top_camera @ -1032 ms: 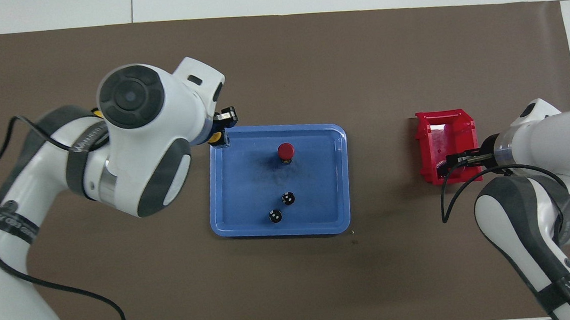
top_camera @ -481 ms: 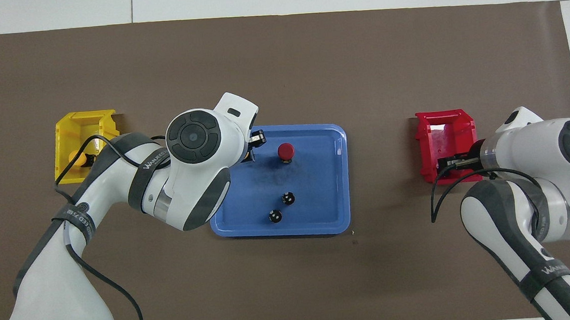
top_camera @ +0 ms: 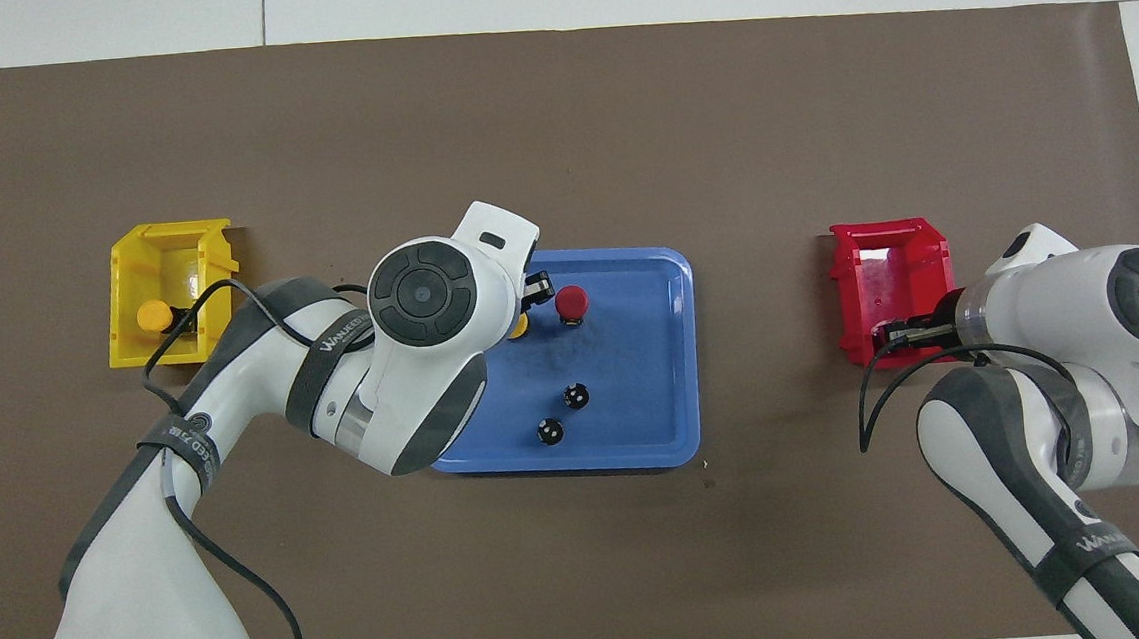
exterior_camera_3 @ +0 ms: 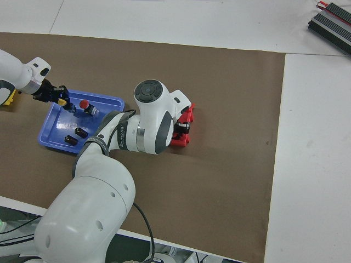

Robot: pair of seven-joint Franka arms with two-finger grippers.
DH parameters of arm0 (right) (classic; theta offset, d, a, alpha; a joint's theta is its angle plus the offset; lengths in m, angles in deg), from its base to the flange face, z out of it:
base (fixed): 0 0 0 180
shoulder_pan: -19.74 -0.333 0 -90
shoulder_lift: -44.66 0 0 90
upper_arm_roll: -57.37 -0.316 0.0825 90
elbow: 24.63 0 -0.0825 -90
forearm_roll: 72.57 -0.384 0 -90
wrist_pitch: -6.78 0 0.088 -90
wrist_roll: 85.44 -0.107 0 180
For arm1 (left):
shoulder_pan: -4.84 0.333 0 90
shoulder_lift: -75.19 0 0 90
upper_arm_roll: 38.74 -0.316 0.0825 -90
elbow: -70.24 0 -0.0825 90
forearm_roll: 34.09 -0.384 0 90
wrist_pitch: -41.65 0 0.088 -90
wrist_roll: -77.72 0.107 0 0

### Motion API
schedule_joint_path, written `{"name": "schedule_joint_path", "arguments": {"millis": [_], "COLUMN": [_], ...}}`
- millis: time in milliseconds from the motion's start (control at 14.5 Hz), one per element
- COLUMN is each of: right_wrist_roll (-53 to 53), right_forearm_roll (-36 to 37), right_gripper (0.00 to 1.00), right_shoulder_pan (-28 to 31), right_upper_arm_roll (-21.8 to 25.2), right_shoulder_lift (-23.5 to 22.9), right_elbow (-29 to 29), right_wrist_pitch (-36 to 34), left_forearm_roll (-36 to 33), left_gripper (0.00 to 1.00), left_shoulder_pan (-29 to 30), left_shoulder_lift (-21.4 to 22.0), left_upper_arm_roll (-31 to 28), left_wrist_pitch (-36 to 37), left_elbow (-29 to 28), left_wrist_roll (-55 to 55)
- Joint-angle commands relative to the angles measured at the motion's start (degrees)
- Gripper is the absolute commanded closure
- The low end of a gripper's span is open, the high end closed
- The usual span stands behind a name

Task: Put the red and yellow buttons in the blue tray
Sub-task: 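Place the yellow button in the tray while the right gripper grasps red, then place the second red button in the tray while the left gripper grasps yellow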

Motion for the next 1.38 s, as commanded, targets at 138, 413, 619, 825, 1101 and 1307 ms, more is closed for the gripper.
{"name": "schedule_joint_path", "arguments": {"millis": [138,413,619,825,1101,1307], "right_wrist_roll": [0.69,-3.58,-19.65,-33.11,-37.1,-37.45], "right_forearm_roll": [-0.55,-0.64,-0.64,-0.46,3.75,3.84], "right_gripper": [0.71,0.71,0.71,0.71,0.7,0.7], "right_shoulder_pan": [-0.08,-4.27,-13.58,-22.12,-26.1,-26.62], "right_upper_arm_roll": [-0.23,-1.02,-1.02,-0.93,-0.93,-0.93], "right_shoulder_lift": [-2.08,-8.92,-11.49,-15.09,-18.79,-18.7], "right_elbow": [-12.77,-34.57,-38.32,-36.31,-32.79,-27.79], "right_wrist_pitch": [-13.32,-29.8,-25.45,-17.29,-12.34,-7.07], "left_forearm_roll": [-1.39,-1.31,-0.43,0.72,0.8,1.33], "left_gripper": [0.0,0.0,0.03,0.31,0.43,0.43], "left_shoulder_pan": [0.0,12.79,24.49,30.58,35.24,36.3], "left_shoulder_lift": [5.57,11.73,11.92,11.92,11.39,11.65], "left_upper_arm_roll": [-1.33,-1.68,-1.6,-1.6,-1.6,-1.6], "left_wrist_pitch": [8.7,19.44,18.84,15.33,11.29,4.97], "left_elbow": [1.83,2.1,1.67,-0.53,-4.83,-10.19], "left_wrist_roll": [0.66,23.57,35.63,41.51,51.71,52.09]}}
